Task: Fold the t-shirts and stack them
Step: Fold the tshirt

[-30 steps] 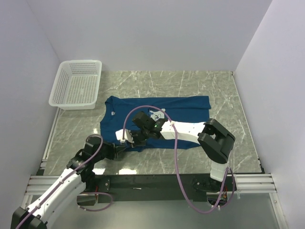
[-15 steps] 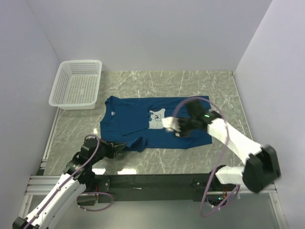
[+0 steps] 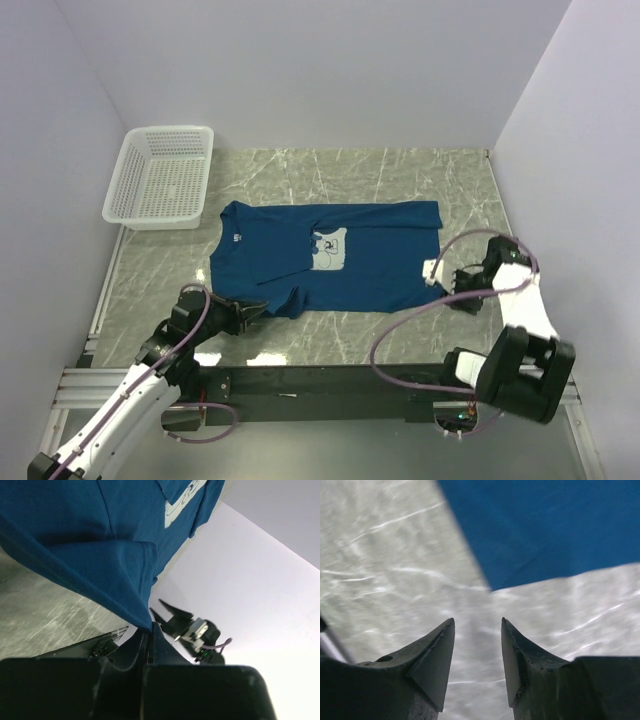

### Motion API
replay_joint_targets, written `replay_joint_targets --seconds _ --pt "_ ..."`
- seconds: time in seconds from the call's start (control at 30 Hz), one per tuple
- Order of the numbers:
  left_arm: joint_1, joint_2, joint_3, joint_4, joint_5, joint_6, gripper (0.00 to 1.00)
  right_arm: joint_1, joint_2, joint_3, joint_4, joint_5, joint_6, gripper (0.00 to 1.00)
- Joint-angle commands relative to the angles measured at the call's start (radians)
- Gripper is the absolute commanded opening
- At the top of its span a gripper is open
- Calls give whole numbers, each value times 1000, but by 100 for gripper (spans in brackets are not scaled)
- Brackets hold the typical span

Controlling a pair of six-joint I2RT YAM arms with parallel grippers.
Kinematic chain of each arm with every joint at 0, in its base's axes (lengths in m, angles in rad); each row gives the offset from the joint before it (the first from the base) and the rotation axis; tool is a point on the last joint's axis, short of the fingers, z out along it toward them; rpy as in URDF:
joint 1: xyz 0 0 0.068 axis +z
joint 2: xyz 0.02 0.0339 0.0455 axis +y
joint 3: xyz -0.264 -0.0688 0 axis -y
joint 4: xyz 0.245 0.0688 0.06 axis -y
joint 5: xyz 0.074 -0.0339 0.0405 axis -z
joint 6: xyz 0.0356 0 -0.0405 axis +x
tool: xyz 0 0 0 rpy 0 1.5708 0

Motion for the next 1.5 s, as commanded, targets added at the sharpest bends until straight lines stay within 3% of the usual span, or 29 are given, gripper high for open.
replay_joint_targets --seconds 0.0,0.33,1.2,1.37,1.47 --pt "2 6 14 40 13 -8 0 -7 123 140 -88 -130 -83 50" --pt "2 -21 -4 31 15 -19 0 112 363 247 -60 -224 13 52" --pt "2 -52 -10 9 13 -28 0 187 498 247 95 -64 81 52" --pt "2 -50 -10 8 15 -28 0 187 489 240 91 -48 81 40" --pt "2 -53 -6 0 15 -28 0 186 452 233 88 -58 88 24"
